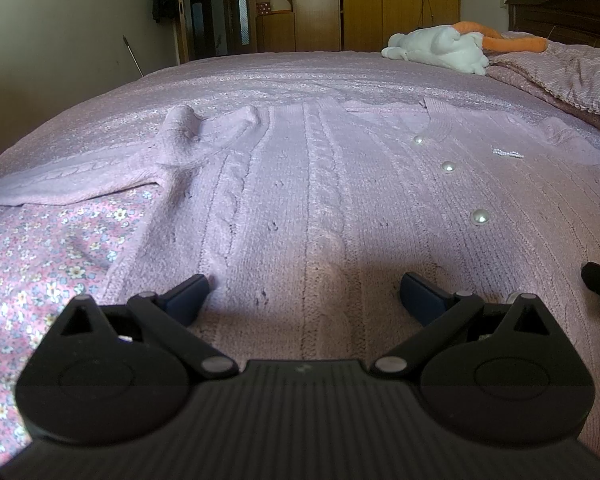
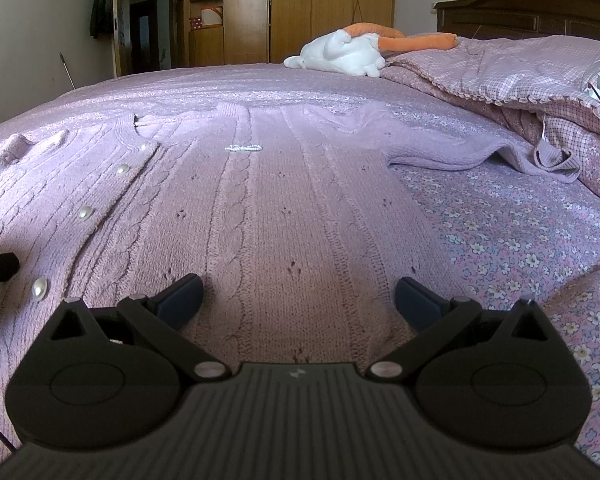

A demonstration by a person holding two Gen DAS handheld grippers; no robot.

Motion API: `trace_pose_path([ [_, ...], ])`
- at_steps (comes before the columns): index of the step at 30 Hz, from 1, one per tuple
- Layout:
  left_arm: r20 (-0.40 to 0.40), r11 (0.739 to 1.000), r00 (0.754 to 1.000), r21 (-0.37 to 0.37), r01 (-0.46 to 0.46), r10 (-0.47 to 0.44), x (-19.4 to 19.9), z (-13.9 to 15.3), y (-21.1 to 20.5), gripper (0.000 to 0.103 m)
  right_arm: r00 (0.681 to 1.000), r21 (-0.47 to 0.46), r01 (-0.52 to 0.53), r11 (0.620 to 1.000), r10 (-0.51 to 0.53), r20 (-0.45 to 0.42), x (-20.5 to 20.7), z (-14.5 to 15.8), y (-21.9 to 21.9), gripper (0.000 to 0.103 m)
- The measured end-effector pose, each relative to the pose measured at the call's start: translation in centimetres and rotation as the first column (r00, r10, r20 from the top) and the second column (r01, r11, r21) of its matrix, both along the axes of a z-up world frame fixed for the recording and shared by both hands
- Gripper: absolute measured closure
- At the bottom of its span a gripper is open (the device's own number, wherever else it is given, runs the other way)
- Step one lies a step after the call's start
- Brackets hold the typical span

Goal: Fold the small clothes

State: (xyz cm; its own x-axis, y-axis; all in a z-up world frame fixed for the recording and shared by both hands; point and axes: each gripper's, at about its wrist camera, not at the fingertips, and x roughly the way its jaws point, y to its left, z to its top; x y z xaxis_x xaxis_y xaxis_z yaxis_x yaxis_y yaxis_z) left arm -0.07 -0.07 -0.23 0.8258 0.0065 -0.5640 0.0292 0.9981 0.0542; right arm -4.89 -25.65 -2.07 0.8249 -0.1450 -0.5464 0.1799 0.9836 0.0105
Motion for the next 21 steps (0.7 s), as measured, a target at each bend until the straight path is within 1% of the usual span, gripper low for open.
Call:
trace_pose_path([
  [10,-0.009,1.0,1.0,0.005,-0.003,0.003,0.0,0.39,-0.1,0.0,1.0,0.002,0.0,1.0,0.0,0.0,0.05,-0.19,0.0,0.0],
  [21,-0.006,1.0,1.0,0.01,-0.007,0.007,0.08,0.11,-0.27,0.0,1.0,-0.002,-0.002,1.0,0.002,0.013,-0.22,-0.17,-0.04,0.0],
])
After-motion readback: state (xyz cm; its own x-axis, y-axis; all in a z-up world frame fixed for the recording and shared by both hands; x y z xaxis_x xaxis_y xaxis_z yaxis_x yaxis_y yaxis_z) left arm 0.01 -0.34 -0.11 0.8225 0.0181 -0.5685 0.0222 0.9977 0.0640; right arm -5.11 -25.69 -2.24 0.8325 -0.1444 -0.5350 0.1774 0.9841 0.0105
